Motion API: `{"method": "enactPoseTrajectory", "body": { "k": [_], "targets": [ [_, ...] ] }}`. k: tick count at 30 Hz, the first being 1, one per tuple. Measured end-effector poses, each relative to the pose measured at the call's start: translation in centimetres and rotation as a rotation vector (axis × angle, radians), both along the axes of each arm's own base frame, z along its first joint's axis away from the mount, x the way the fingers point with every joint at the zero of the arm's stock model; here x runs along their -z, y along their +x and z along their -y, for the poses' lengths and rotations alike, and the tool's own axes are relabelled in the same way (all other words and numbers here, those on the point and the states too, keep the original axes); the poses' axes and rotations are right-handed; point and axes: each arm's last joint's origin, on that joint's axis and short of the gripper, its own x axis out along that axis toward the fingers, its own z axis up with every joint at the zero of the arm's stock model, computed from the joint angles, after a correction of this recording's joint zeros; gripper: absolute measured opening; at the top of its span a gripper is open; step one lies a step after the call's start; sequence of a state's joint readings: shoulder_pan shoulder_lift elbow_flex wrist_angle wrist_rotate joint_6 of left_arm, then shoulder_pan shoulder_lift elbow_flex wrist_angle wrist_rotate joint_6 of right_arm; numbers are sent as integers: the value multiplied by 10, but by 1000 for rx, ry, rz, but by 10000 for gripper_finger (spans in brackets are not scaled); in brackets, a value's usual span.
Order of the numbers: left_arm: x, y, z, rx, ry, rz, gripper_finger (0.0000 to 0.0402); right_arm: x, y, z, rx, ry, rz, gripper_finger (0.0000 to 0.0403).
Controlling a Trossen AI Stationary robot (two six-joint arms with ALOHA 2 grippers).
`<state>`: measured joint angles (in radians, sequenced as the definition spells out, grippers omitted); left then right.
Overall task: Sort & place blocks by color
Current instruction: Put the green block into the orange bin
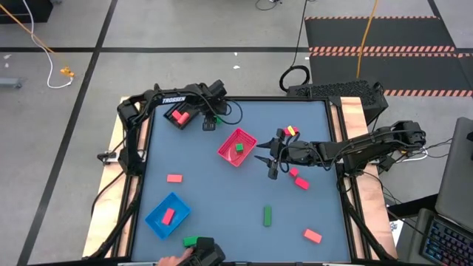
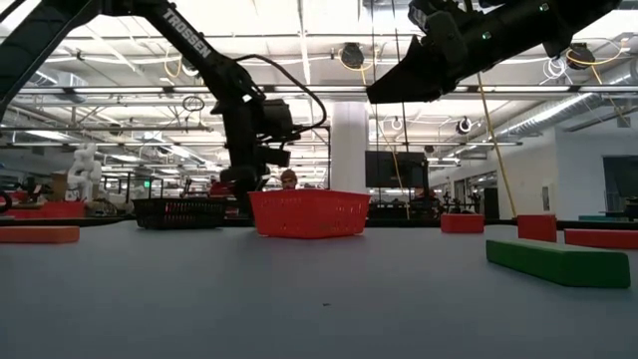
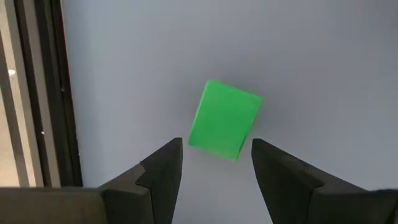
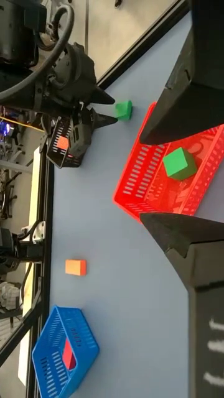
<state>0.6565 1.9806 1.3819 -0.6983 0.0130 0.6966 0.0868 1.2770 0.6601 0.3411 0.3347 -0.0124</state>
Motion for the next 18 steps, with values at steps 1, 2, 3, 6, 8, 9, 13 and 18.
{"method": "enactPoseTrajectory", "body": {
  "k": [1,2,3,6,8,9,13,18],
  "targets": [
    [1,0,1,-1,4,-7,195,0,0,0,0,0,0,183],
    [1,1,1,-2,13,-14,195,0,0,0,0,0,1,183],
    [1,2,2,1,15,-15,195,0,0,0,0,0,0,183],
    [0,6,6,18,25,-4,195,0,0,0,0,0,1,183],
    [0,8,9,42,28,-5,195,0,0,0,0,0,1,183],
    [0,10,10,55,30,-6,195,0,0,0,0,0,2,183],
    [2,15,14,84,40,2,195,0,0,0,0,1,4,183],
    [1,20,17,105,61,27,195,-1,0,0,0,1,7,183]
  ]
}}
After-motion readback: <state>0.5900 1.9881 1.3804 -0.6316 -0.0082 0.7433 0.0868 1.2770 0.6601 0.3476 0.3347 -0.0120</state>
